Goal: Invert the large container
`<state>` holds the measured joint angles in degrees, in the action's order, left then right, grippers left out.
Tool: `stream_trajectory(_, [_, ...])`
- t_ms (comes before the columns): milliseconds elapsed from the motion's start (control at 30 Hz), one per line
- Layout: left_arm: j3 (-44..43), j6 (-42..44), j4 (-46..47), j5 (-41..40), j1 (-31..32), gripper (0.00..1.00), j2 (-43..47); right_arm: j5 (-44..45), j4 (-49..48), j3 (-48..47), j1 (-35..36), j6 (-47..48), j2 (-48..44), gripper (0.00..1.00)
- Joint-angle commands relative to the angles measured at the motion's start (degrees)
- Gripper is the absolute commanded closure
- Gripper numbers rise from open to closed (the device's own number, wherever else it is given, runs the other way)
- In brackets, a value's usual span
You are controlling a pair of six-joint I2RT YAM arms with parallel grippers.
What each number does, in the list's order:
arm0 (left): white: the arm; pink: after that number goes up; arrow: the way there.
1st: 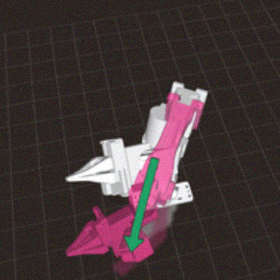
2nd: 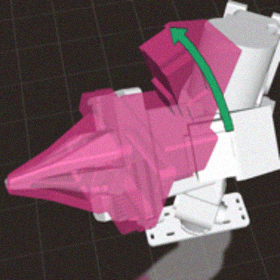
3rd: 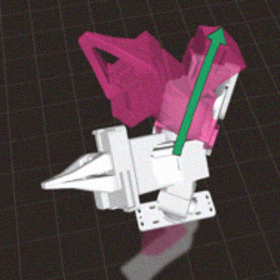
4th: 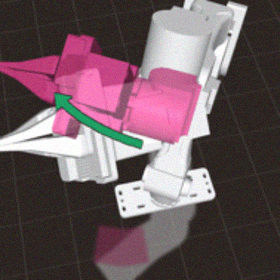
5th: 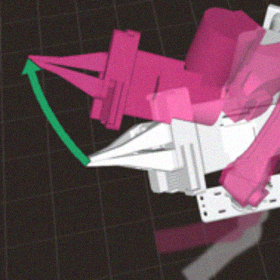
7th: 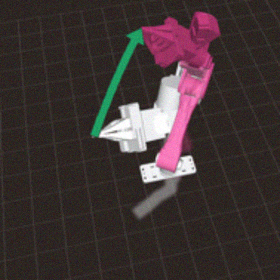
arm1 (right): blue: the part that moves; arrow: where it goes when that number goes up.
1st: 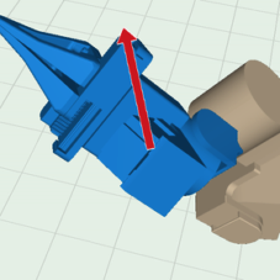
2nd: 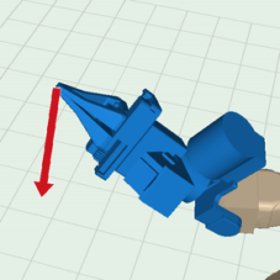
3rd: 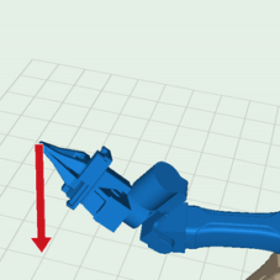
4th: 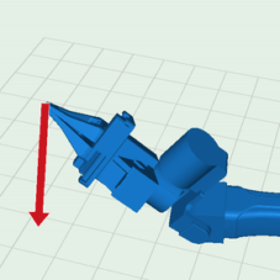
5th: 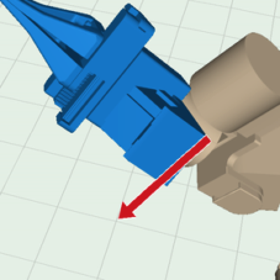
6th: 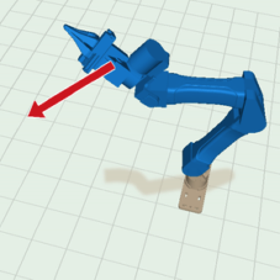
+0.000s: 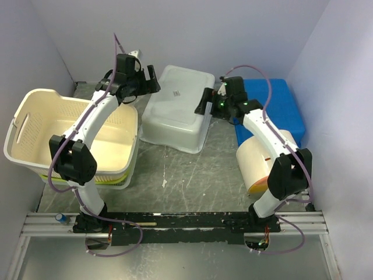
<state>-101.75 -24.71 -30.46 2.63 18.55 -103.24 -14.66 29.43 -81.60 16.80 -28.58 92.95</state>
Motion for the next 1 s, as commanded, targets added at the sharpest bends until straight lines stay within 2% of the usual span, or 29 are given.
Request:
stream_trajectory(0, [-0.82,2.66,-1.69,2.34,1.95,0.0,1.2,9.46,-2.37,-0.92,5.44,-0.37,-1.74,0.04])
stream_trajectory(133, [-0.04,3.42,-1.87,3.65,3.72,0.0,4.35,11.55,-3.32,2.67,8.13,1.0,-7.19,0.04])
stream_trajectory(267, [-1.98,3.27,-3.27,5.38,4.13,0.0,8.21,6.85,-10.33,8.45,15.69,-2.29,-10.98,0.04])
stream_trajectory(333, [-2.44,3.27,-3.54,5.63,4.13,0.0,10.7,4.11,-16.53,11.82,20.44,-5.06,-10.42,0.04])
stream_trajectory(433, [-2.27,3.18,-3.26,5.09,4.13,0.0,15.46,5.86,-18.71,11.9,25.63,-8.15,-5.84,0.04])
stream_trajectory(500, [-1.74,3.04,-2.93,4.5,4.13,0.01,18.89,6.08,-19.62,11.85,25.57,-10.61,-2.66,0.04])
stream_trajectory(600, [-0.06,3.82,-2.36,4.22,4.11,0.01,24.06,9.72,-17.05,12.06,21.76,-13.7,-0.88,0.04])
stream_trajectory(767, [-0.12,8.1,-7.44,1.11,4.13,0.0,28.1,20.0,-11.21,15.77,13.86,-15.72,-5.45,0.04])
stream_trajectory(867, [0.46,9.42,-9.42,-0.11,4.12,0.0,29.52,24.31,-8.13,13.69,13.69,-14.25,-8.1,0.05])
stream_trajectory(967, [1.88,9.35,-9.84,-0.31,4.09,0.01,30.45,25.74,-9.12,8.38,18.28,-11.12,-7.83,0.06])
